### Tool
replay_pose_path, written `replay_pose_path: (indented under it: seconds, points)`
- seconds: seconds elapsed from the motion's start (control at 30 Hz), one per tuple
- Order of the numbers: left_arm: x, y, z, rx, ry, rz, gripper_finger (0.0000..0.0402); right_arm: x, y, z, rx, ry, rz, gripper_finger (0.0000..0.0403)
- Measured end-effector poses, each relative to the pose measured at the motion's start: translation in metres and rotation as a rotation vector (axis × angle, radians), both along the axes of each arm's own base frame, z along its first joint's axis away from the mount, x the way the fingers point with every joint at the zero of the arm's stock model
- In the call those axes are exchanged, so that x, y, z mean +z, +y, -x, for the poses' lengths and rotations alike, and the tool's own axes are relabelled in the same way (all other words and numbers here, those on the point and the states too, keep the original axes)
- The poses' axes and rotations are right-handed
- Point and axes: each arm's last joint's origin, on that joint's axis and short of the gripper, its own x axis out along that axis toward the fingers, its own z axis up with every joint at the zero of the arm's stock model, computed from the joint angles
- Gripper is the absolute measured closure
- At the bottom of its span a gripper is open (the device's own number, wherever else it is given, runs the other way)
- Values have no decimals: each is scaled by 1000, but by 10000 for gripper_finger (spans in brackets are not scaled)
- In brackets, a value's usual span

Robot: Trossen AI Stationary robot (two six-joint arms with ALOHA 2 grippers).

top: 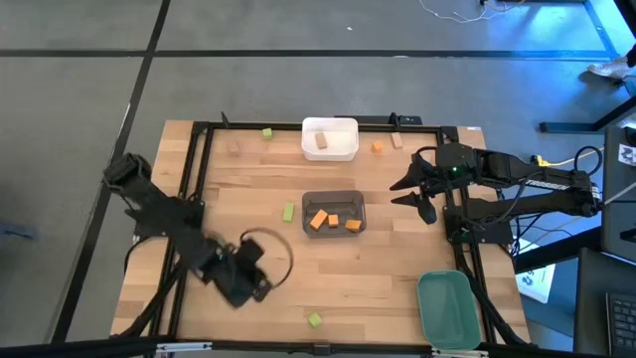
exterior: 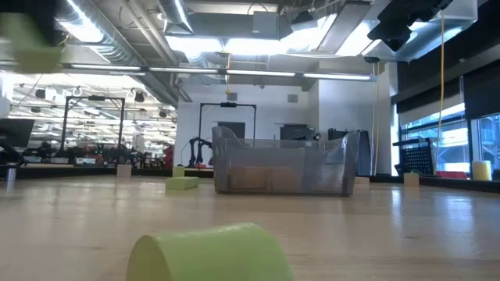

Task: Sort & place blocks by color
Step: Put the green block into the green bin

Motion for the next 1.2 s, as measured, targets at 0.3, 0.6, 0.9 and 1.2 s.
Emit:
replay_pose_path:
  seconds: [0.3, 0.6, 0.9, 1.2]
  points:
    - [38, 78, -40, -289, -173, -87, 289, 0, 0, 0, -2, 0, -2, 222]
    - [47, 145, -71, -485, -362, -82, 289, 2, 0, -1, -2, -25, 2, 222]
    - [68, 190, -82, -545, -632, -83, 289, 13, -1, -7, 3, -148, 27, 222]
    - [88, 218, -85, -471, -835, -101, 289, 27, -3, -25, 145, -362, 380, 222]
